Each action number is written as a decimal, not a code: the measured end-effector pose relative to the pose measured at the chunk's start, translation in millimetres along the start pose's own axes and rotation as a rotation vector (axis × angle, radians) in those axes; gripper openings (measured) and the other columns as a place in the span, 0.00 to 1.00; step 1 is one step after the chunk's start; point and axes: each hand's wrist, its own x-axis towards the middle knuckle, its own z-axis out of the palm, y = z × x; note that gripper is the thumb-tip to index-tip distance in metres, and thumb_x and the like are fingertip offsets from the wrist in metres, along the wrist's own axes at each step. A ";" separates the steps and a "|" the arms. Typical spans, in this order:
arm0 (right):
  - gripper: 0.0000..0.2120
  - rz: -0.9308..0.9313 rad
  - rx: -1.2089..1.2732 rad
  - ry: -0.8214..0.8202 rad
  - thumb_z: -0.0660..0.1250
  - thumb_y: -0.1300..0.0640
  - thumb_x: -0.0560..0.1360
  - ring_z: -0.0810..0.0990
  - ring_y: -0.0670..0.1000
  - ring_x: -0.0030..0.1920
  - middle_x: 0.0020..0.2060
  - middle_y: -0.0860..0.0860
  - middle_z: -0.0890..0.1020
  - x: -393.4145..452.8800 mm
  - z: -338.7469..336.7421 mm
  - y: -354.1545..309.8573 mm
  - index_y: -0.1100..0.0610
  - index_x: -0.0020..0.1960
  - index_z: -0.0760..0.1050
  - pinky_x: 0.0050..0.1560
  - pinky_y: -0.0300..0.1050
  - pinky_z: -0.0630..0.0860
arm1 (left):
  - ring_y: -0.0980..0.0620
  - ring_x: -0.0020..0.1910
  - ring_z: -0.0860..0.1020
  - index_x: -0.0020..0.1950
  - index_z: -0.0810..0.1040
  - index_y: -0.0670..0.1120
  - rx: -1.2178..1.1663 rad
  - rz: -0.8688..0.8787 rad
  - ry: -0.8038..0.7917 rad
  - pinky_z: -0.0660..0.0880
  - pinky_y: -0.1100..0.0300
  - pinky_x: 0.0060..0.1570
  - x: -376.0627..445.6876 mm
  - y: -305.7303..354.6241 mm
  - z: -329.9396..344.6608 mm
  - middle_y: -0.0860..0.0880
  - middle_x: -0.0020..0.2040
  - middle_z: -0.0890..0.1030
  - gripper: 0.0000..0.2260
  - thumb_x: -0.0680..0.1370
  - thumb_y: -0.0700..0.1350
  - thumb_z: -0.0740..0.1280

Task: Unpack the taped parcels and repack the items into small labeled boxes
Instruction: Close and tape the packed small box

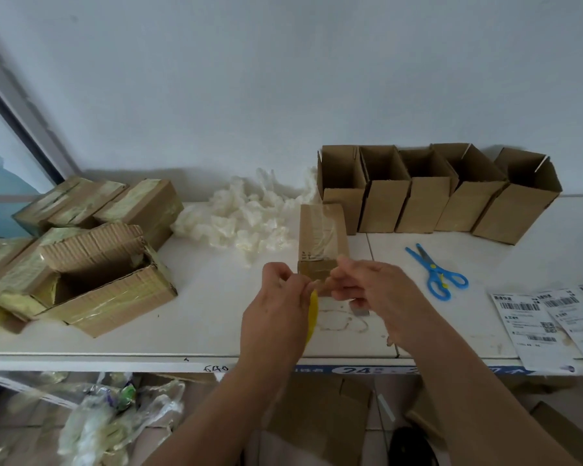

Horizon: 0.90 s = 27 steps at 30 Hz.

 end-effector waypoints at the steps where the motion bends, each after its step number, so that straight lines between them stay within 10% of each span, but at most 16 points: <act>1: 0.14 -0.023 -0.050 0.029 0.64 0.45 0.78 0.85 0.48 0.43 0.40 0.47 0.86 2.1 -2.8 -1.9 0.54 0.48 0.82 0.49 0.46 0.78 | 0.55 0.33 0.71 0.51 0.81 0.47 0.067 -0.003 -0.022 0.69 0.63 0.32 2.5 -8.4 1.3 0.49 0.56 0.72 0.17 0.82 0.55 0.55; 8: 0.09 -0.237 -0.399 0.254 0.66 0.43 0.76 0.77 0.42 0.41 0.39 0.44 0.80 23.2 -3.5 3.5 0.48 0.44 0.77 0.39 0.34 0.68 | 0.48 0.27 0.73 0.40 0.79 0.43 0.384 0.032 -0.086 0.61 0.60 0.23 22.8 -56.1 29.3 0.46 0.45 0.75 0.09 0.77 0.46 0.70; 12: 0.16 -0.323 -0.552 0.301 0.68 0.41 0.74 0.73 0.44 0.57 0.58 0.44 0.73 43.5 -5.1 15.3 0.44 0.59 0.74 0.56 0.43 0.74 | 0.44 0.34 0.76 0.41 0.80 0.43 0.416 0.087 -0.013 0.65 0.57 0.27 42.1 -65.4 41.0 0.44 0.44 0.78 0.09 0.78 0.46 0.68; 20: 0.42 -0.289 -0.617 0.049 0.72 0.39 0.70 0.67 0.47 0.70 0.75 0.43 0.60 67.3 -14.3 23.5 0.37 0.76 0.52 0.70 0.52 0.68 | 0.55 0.63 0.73 0.71 0.71 0.52 -0.735 -0.567 -0.097 0.68 0.56 0.65 98.1 -26.7 36.9 0.56 0.65 0.75 0.20 0.83 0.59 0.54; 27: 0.52 -0.260 -0.587 0.047 0.77 0.42 0.67 0.73 0.48 0.64 0.71 0.45 0.68 86.5 -14.9 38.7 0.40 0.78 0.45 0.67 0.51 0.71 | 0.51 0.56 0.80 0.62 0.77 0.51 -1.067 -0.765 -0.364 0.77 0.50 0.60 101.9 -10.0 67.8 0.49 0.58 0.81 0.16 0.83 0.58 0.58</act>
